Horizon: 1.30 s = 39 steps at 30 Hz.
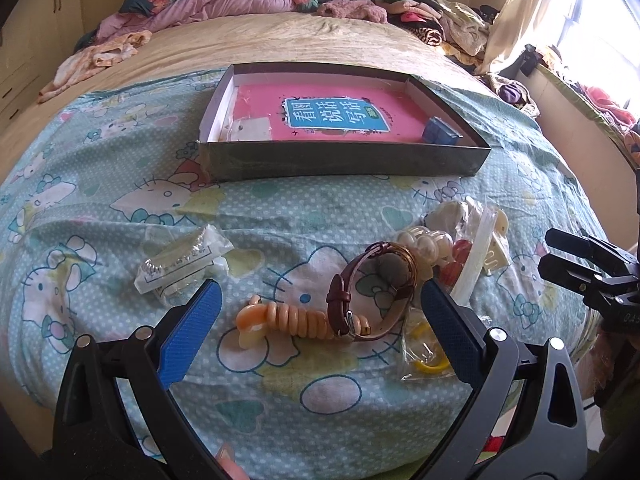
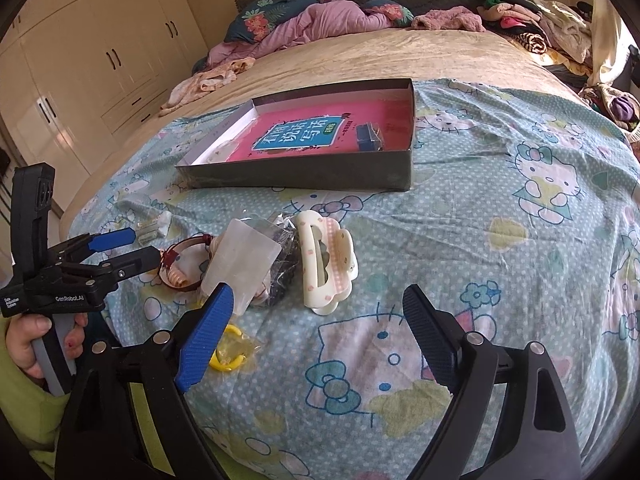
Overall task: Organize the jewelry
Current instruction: 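Grasp the brown leather watch with the left tool while the right grasps the hair clip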
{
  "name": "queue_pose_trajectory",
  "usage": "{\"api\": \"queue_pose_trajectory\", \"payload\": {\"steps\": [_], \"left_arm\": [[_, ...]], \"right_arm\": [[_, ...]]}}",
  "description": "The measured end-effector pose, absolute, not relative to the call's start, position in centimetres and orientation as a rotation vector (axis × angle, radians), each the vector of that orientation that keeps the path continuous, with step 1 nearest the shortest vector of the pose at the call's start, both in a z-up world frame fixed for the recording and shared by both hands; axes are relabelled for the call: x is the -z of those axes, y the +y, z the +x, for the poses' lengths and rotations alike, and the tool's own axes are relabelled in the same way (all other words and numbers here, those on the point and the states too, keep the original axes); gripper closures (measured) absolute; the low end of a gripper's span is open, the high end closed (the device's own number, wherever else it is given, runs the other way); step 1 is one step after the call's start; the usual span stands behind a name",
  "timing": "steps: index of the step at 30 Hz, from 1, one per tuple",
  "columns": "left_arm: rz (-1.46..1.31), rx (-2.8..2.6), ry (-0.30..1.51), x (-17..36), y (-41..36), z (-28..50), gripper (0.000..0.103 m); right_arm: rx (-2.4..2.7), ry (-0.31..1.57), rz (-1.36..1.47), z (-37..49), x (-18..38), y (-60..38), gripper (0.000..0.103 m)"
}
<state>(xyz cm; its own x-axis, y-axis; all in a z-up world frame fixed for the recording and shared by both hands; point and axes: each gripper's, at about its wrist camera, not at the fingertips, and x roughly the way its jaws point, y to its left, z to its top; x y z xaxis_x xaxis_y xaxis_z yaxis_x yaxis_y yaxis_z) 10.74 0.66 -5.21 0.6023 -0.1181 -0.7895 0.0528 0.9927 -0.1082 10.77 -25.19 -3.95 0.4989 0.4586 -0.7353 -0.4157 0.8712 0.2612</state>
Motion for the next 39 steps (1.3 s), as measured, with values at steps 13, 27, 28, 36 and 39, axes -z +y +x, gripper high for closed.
{"api": "queue_pose_trajectory", "payload": {"steps": [13, 27, 28, 36, 39], "left_arm": [[-0.004, 0.136, 0.962, 7.2, -0.5, 11.6, 0.056], [0.012, 0.137, 0.987, 8.2, -1.0, 13.2, 0.072], [0.011, 0.136, 0.988, 8.2, -1.0, 13.4, 0.073], [0.017, 0.133, 0.986, 8.4, -1.1, 14.1, 0.084], [0.009, 0.139, 0.970, 8.2, -1.0, 13.9, 0.094]], "right_arm": [[-0.497, 0.935, 0.039, 12.2, 5.7, -25.1, 0.017], [-0.502, 0.937, -0.024, 15.0, 8.0, -23.2, 0.039], [-0.508, 0.936, -0.029, 15.1, 8.1, -22.9, 0.041], [-0.509, 0.907, -0.039, 15.8, 8.2, -22.8, 0.065], [-0.496, 0.889, -0.025, 15.7, 7.8, -23.5, 0.068]]}}
